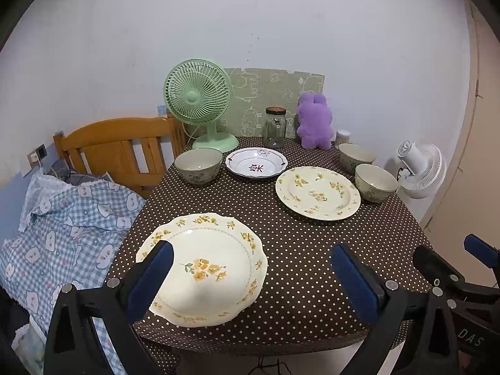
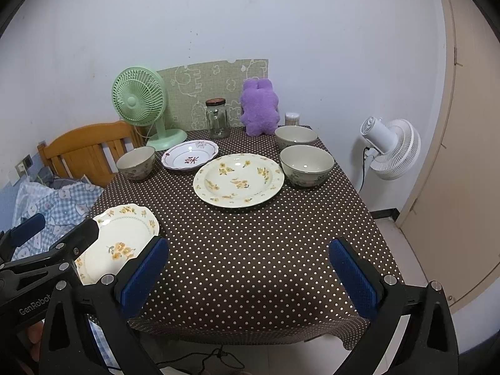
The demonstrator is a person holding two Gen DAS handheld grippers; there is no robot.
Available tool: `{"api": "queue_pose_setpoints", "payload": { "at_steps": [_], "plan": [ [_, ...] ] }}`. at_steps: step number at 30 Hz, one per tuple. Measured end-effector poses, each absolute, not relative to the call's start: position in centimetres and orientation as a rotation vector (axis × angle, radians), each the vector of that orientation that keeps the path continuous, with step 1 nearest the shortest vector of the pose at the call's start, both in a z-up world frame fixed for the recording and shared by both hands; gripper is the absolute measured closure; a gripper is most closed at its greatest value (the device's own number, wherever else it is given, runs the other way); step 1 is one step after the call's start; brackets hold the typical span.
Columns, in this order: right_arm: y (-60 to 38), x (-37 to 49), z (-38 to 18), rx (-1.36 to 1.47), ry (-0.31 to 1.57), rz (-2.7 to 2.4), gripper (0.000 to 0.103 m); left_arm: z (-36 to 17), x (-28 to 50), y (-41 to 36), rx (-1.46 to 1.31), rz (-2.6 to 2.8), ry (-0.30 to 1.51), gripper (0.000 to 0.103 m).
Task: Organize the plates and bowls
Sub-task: 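Grip the rim of the large yellow-floral plate with both tools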
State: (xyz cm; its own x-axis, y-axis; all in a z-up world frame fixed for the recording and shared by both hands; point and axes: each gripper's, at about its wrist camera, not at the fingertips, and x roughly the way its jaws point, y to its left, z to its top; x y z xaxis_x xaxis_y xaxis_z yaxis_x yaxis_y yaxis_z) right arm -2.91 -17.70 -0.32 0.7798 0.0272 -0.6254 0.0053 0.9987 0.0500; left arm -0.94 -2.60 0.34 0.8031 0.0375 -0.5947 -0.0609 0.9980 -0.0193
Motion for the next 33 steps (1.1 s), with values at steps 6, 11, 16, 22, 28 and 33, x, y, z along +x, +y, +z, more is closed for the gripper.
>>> {"api": "queue_pose_setpoints", "payload": {
  "at_steps": [6, 11, 16, 22, 28, 33],
  "plan": [
    [-17.68, -3.16, -0.23, 0.046, 0.674, 0.007, 0.0, 0.35, -1.2, -2.62, -0.04, 0.053, 0.634, 0.002],
    [-17.75, -3.13, -0.17, 0.044, 0.679, 0.0, 0.0, 0.31, -1.39, -2.57, -0.04, 0.05, 0.63, 0.003],
    [-17.79, -3.21, -0.15, 0.043, 0.678, -0.002, 0.0, 0.26, -1.52, -2.55, -0.04, 0.05, 0.629, 0.003],
    [-17.8, -3.26, -0.13, 0.042, 0.677, -0.001, 0.0, 0.26, -1.53, -2.55, -0.04, 0.051, 0.628, 0.003],
    [-17.8, -3.29, -0.14, 0.042, 0.678, -0.001, 0.0, 0.2, -1.59, -2.46, -0.039, 0.05, 0.628, 0.003],
    [-17.73, -3.32, -0.19, 0.04, 0.677, -0.001, 0.0, 0.17, -1.62, -2.47, -0.039, 0.051, 0.628, 0.004]
  ]
}}
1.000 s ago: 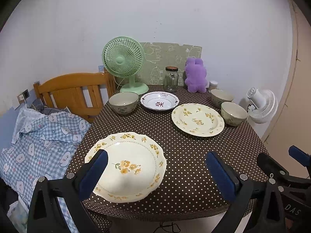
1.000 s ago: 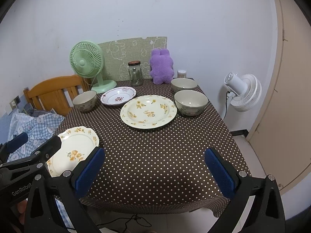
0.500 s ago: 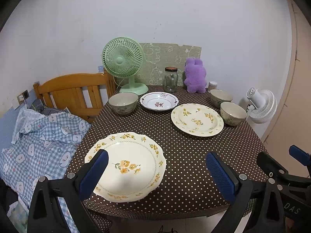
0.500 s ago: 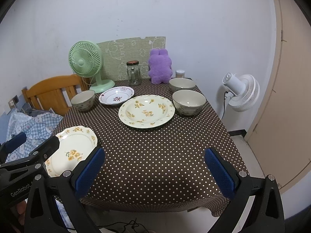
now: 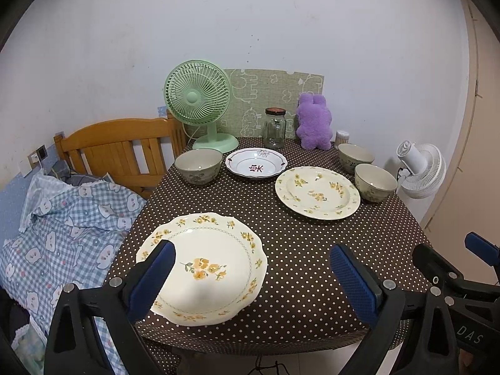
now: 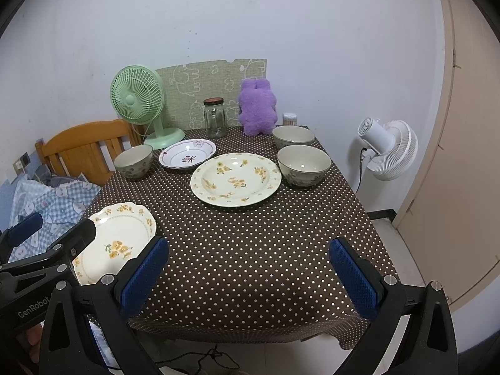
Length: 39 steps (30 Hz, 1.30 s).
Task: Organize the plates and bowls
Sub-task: 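Grip the rim of the large yellow-floral plate with both tools, then lift the floral plate with both tools and carry it toward the other floral plate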
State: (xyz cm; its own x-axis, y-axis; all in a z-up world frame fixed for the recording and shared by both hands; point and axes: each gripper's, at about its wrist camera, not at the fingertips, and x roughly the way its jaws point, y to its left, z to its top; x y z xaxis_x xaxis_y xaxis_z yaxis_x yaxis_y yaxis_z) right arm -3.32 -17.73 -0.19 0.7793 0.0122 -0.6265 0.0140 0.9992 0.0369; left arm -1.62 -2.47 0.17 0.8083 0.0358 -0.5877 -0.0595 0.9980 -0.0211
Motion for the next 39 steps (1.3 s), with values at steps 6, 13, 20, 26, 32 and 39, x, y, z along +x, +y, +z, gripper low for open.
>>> {"api": "queue_pose_setpoints", "payload": {
  "at_steps": [6, 13, 20, 26, 32, 39],
  "plan": [
    [-17.8, -3.1, -0.2, 0.035, 0.682, 0.005, 0.0, 0.1, -1.6, -2.5, -0.039, 0.052, 0.63, 0.006],
    [-17.5, -2.5, -0.3, 0.024, 0.69, 0.021, 0.001, -0.1, -1.4, -2.5, -0.04, 0.065, 0.636, 0.007],
    [-16.9, -2.0, -0.3, 0.004, 0.699, 0.052, 0.004, 0.0, -1.0, -2.3, -0.045, 0.076, 0.647, 0.01],
    [-15.8, -1.1, -0.1, 0.006, 0.717, 0.085, 0.004, -0.3, -0.6, -1.5, -0.048, 0.106, 0.671, 0.013],
    [-13.8, 0.4, -0.4, -0.003, 0.748, 0.117, 0.008, -0.5, 0.1, 0.0, -0.051, 0.13, 0.688, 0.014],
    [-10.9, 2.9, -0.9, 0.003, 0.772, 0.112, 0.009, -0.8, 2.4, 2.7, -0.044, 0.126, 0.71, 0.016]
  ]
}}
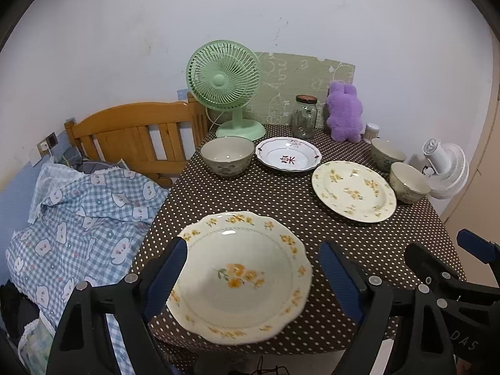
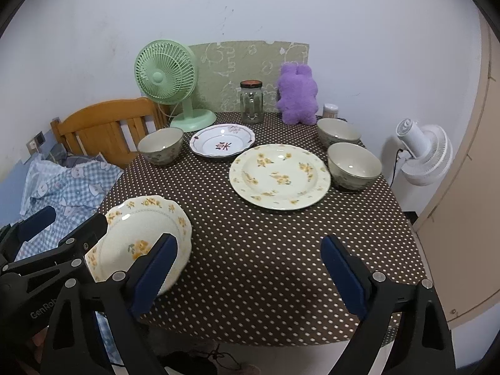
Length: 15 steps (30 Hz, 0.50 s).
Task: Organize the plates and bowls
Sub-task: 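Lift the floral plate with both tools and carry it toward the other floral plate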
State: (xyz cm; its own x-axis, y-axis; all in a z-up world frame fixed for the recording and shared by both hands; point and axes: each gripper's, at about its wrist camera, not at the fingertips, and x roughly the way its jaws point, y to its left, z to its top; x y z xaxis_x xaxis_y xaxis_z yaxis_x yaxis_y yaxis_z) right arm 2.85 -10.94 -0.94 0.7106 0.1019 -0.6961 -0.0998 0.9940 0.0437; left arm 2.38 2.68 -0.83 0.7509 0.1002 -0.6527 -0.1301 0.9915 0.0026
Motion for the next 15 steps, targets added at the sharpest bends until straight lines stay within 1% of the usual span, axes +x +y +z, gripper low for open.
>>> {"api": "queue_pose_setpoints", "payload": {
  "at_steps": [12, 15],
  "plan": [
    [-4.9, 7.6, -3.8, 0.008, 0.869, 0.102, 0.014, -4.0, 7.0, 8.2, -0.043, 0.116, 0.821, 0.019],
    [-3.6, 8.6, -4.9, 0.009, 0.901, 0.105, 0.019, -4.9, 7.8, 9.2, -0.036, 0.112, 0.852, 0.021]
  ]
}}
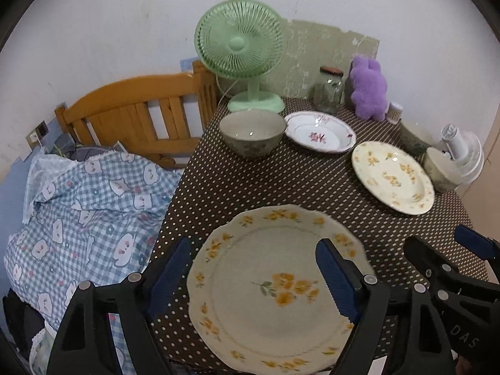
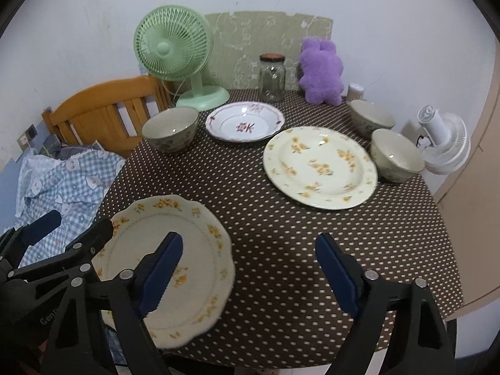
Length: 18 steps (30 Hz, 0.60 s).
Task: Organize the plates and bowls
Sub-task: 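Lift the floral plate with both tools and carry it toward the other floral plate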
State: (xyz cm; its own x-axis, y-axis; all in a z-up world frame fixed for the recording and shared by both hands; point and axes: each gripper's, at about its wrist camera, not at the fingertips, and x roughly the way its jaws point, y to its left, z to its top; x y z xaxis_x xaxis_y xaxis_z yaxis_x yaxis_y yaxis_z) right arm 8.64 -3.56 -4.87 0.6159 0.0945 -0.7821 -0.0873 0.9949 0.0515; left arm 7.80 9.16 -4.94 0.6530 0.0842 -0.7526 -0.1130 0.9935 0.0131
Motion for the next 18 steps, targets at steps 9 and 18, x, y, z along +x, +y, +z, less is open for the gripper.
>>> {"api": "queue_pose_setpoints", "payload": {
  "at_steps": [9, 18],
  "plan": [
    [-0.8, 11.0, -8.9, 0.017, 1.019, 0.085, 0.025, -8.7, 10.1, 11.4, -0.013, 0.114, 0.966, 0.022],
    [0.6, 12.8, -12.2, 0.022, 1.12, 0.04, 0.032, -11.9, 11.5, 13.0, -0.027, 0.088, 1.063, 0.027]
  ]
}}
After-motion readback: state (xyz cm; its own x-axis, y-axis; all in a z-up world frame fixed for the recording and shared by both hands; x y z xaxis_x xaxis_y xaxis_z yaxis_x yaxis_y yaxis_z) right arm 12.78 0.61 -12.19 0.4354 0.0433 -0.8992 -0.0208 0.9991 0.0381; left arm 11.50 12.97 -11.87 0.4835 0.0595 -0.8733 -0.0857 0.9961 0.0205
